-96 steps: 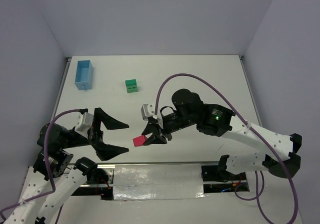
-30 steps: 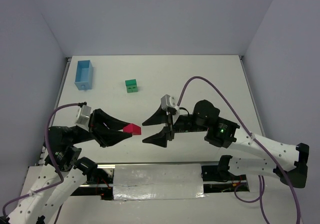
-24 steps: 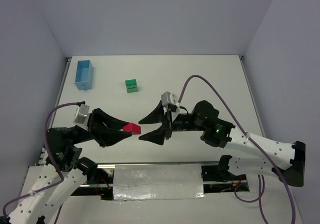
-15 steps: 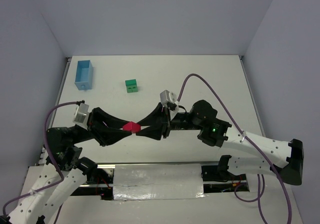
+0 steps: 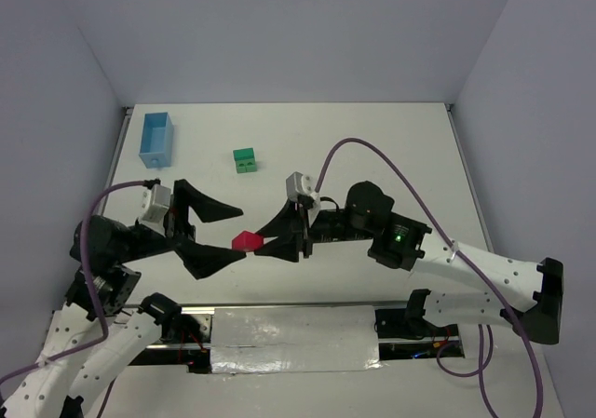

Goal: Build the wood block tower

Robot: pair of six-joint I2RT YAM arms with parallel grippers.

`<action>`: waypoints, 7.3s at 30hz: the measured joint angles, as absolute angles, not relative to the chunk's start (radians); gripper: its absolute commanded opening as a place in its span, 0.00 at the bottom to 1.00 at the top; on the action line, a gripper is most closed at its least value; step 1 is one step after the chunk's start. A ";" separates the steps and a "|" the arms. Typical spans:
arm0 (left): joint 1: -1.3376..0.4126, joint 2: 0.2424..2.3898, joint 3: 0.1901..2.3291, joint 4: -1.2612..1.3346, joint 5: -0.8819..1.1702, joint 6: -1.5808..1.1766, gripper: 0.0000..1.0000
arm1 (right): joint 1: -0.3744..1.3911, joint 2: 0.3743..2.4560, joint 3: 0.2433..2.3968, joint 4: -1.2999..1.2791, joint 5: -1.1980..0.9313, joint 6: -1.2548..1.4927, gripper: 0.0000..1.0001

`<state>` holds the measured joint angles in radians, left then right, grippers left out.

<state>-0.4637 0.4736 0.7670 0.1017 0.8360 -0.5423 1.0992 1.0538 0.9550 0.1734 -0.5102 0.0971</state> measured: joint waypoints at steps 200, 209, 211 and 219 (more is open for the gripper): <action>-0.007 2.144 1.775 -0.548 0.989 0.789 0.46 | 0.894 0.781 0.678 -0.127 -0.194 0.189 1.00; -0.011 2.157 1.778 -0.547 0.983 0.774 1.00 | 0.894 0.788 0.678 -0.127 -0.203 0.189 1.00; -0.012 2.158 1.778 -0.546 0.981 0.774 0.99 | 0.894 0.790 0.678 -0.128 -0.204 0.189 1.00; -0.016 2.158 1.779 -0.545 0.981 0.762 0.99 | 0.894 0.791 0.678 -0.127 -0.208 0.189 1.00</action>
